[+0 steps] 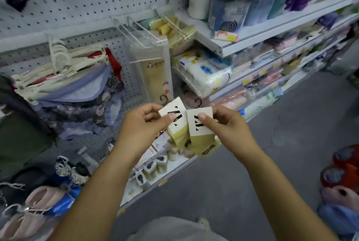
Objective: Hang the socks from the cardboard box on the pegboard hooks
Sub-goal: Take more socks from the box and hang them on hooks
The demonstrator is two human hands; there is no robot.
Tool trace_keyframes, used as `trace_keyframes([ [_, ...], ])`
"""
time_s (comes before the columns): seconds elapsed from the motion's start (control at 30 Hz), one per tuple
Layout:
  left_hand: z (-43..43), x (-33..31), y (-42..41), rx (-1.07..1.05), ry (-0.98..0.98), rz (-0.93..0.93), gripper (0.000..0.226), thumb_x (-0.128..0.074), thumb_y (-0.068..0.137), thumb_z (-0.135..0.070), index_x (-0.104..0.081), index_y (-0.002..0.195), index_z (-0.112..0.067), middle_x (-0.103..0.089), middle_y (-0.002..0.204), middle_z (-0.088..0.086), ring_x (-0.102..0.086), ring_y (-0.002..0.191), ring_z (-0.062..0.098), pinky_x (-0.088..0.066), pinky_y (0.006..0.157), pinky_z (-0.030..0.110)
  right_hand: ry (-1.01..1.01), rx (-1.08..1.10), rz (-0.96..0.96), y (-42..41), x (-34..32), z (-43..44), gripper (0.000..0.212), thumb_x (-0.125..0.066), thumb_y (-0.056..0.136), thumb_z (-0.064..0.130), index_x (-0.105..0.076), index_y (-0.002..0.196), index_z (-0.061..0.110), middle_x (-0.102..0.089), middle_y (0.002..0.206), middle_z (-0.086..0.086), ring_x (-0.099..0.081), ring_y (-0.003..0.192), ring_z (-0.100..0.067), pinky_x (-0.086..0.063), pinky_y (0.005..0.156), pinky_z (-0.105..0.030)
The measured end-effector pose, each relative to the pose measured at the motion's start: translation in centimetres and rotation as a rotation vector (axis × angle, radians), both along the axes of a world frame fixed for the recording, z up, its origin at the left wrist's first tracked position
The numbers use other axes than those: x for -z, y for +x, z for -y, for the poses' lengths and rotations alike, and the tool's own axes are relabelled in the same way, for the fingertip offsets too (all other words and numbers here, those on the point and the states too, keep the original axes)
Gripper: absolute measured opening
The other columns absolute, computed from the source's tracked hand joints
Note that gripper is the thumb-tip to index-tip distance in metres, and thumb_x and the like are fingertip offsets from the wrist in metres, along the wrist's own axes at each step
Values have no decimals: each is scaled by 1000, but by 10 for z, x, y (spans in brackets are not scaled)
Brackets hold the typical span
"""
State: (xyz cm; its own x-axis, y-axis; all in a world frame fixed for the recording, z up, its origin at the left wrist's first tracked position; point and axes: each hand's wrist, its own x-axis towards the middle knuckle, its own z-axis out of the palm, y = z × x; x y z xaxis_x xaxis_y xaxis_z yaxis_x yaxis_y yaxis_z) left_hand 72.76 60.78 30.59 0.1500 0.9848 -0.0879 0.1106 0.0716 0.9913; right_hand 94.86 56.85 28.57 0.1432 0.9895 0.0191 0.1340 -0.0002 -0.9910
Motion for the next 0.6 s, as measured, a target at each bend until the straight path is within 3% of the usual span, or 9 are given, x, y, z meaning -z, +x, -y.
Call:
trace_keyframes([
  [0.1, -6, -19, 10, -175, 65, 72, 4, -79, 87, -25, -77, 90, -24, -79, 88, -1, -74, 77, 8, -53, 59, 16, 68, -72, -5, 12, -21, -31, 18, -72, 92, 34, -74, 93, 16, -77, 88, -7, -74, 84, -18, -57, 69, -25],
  [0.2, -13, -37, 6, -291, 123, 106, 8, -73, 92, -28, -78, 90, -35, -79, 95, -9, -74, 88, 7, -56, 71, 23, 99, -160, -69, 5, -36, -62, 10, -71, 92, 34, -76, 95, 25, -79, 92, 1, -75, 88, -13, -56, 68, -20],
  [0.33, -33, -66, -9, -381, 233, 114, 8, -68, 96, -30, -75, 100, -30, -78, 94, -13, -72, 78, -2, -51, 64, 13, 170, -261, -144, -19, -62, -103, 20, -71, 86, 42, -73, 98, 26, -78, 100, -6, -74, 96, -26, -59, 82, -45],
  [0.43, -53, -88, -23, -453, 308, 111, 8, -68, 96, -31, -76, 98, -31, -79, 100, -10, -73, 96, 9, -58, 82, 29, 254, -323, -144, -40, -87, -131, 19, -69, 91, 36, -68, 109, 30, -76, 101, -13, -73, 95, -32, -60, 82, -53],
  [0.5, -66, -103, -33, -475, 356, 108, 11, -67, 96, -33, -77, 94, -39, -78, 102, -11, -73, 100, 11, -57, 90, 36, 328, -332, -79, -52, -107, -149, 19, -67, 95, 31, -65, 114, 33, -76, 94, -13, -74, 90, -30, -61, 72, -47],
  [0.57, -80, -116, -44, -501, 405, 102, 16, -68, 96, -37, -75, 92, -50, -78, 101, -16, -73, 97, 5, -56, 90, 35, 385, -342, -50, -63, -129, -169, 19, -66, 97, 27, -63, 116, 30, -78, 91, -3, -75, 87, -18, -60, 66, -29],
  [0.6, -88, -123, -50, -519, 424, 99, 17, -68, 95, -37, -75, 91, -52, -78, 100, -17, -73, 96, 5, -56, 90, 35, 402, -344, -38, -69, -139, -179, 19, -66, 97, 27, -63, 116, 29, -78, 91, -2, -75, 88, -17, -59, 67, -29],
])
